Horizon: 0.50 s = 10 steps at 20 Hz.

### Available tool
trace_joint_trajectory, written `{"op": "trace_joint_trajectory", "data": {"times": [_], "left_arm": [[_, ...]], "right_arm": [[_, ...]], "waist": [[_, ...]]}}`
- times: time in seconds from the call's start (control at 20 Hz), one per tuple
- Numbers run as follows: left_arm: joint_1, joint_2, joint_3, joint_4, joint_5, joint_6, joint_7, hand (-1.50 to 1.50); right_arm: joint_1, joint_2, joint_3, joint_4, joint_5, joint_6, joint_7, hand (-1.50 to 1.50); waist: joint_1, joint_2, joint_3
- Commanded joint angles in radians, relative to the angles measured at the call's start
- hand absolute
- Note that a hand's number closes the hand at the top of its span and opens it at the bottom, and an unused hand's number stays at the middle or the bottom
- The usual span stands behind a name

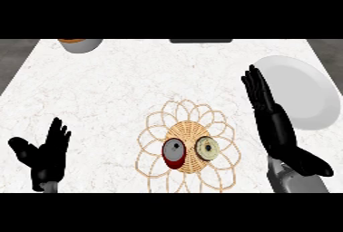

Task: Pick the can from the placemat and place it in the plate

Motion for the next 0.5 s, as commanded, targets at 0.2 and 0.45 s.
{"op": "trace_joint_trajectory", "data": {"times": [0.2, 0.45], "left_arm": [[-0.062, 0.038, -0.158, -0.015, -0.071, -0.126, 0.078, 0.0], [-0.095, 0.005, -0.218, -0.026, -0.067, -0.203, 0.094, 0.0]], "right_arm": [[-0.373, -0.051, -0.019, 0.072, -0.157, 0.261, 0.16, 1.5], [-0.462, -0.055, -0.047, 0.315, 0.092, 0.081, 0.134, -1.5]], "waist": [[0.032, 0.061, -0.011], [0.022, 0.061, -0.011]]}}
